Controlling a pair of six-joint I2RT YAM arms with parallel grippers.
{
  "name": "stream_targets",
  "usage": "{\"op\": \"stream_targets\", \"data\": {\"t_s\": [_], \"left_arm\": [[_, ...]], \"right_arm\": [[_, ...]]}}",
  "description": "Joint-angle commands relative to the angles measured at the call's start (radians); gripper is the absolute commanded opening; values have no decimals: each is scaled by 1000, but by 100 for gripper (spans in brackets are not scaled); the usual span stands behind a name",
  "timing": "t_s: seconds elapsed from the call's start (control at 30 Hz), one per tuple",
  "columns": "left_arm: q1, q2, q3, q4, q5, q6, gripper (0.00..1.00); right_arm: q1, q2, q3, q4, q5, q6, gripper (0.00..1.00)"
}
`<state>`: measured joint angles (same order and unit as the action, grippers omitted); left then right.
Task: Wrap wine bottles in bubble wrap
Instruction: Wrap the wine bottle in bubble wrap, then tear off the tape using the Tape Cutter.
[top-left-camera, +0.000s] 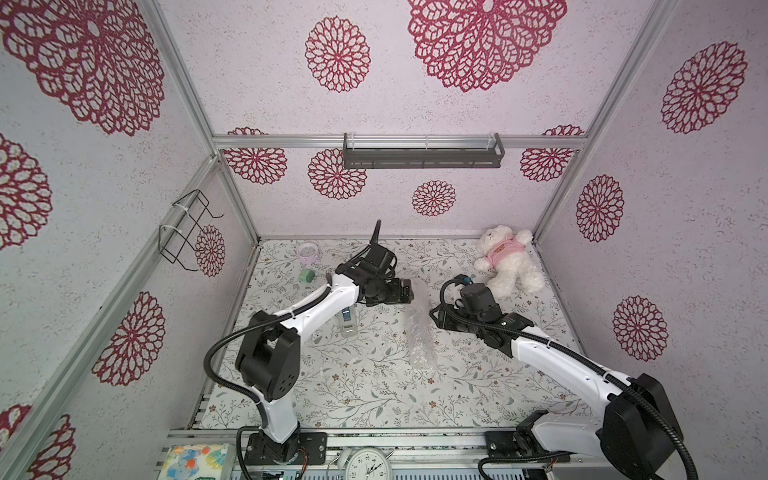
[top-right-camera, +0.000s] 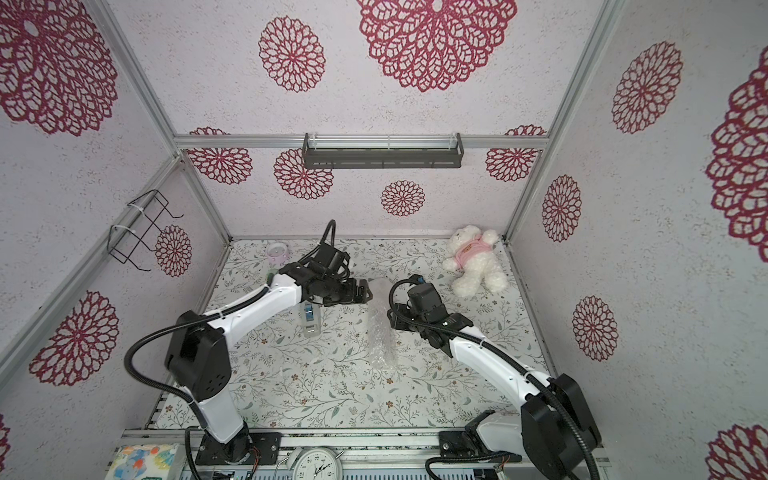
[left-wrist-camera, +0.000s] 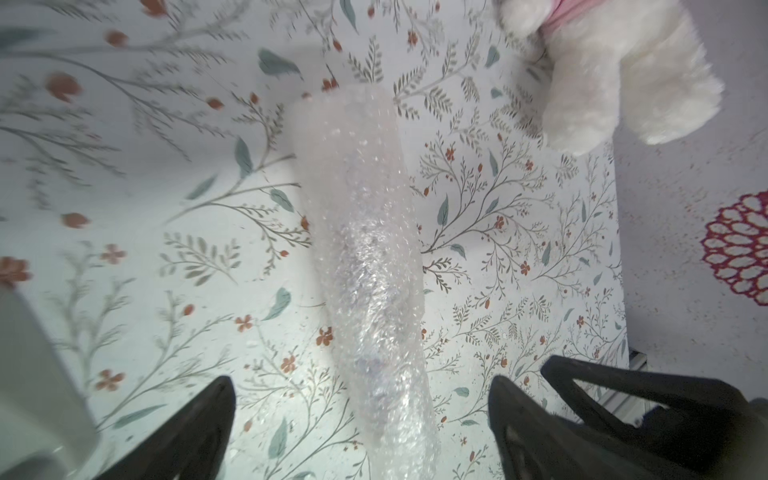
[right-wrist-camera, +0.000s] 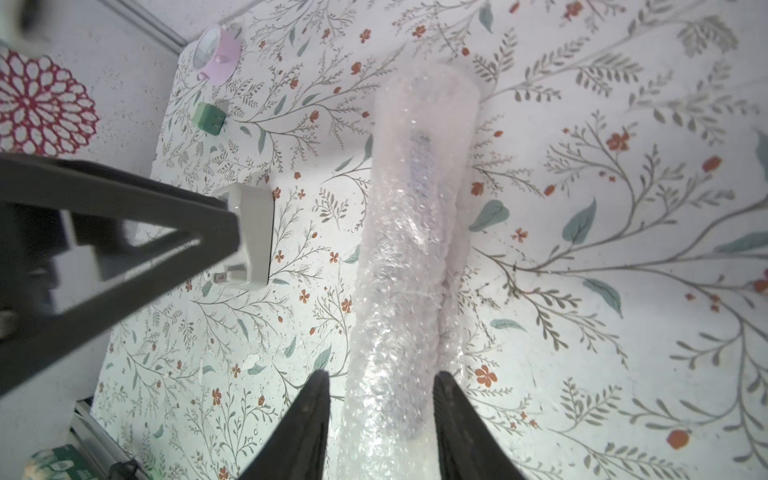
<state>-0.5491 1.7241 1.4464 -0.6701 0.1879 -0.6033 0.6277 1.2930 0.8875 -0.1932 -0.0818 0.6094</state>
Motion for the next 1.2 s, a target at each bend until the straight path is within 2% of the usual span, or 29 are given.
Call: {"op": "stream_targets", "data": {"t_s": [0.0,0.1,0.27,0.4,0.47,0.57,0.77,0.93,1.17], "left_arm": [[122,-162,-136,-33,-77,37,97],[278,-311,-320,36,30,43,97],[578,-452,-619,230,359,0,99],[719,-402,-722,327,535,-21,82],[743,-351,-747,380,579,-39,71],[746,-277,-763,444,601,-58,57],[745,-184,-813,579,614,-114,39],[734,-133,-850,656,608,-142,34],[678,-57,-857,737,592,-183,33]], "right_arm": [[92,77,116,-7,60,-62,44],[157,188,203,20,32,-21,45],[220,355,220,247,-113,121,42],[256,467,222,414,-179,189,40],[267,518,231,472,-199,208,41],[276,592,257,527,-217,210,55],[279,706,311,601,-246,218,56],[282,763,338,623,-244,207,60],[283,784,339,659,-265,220,58]]}}
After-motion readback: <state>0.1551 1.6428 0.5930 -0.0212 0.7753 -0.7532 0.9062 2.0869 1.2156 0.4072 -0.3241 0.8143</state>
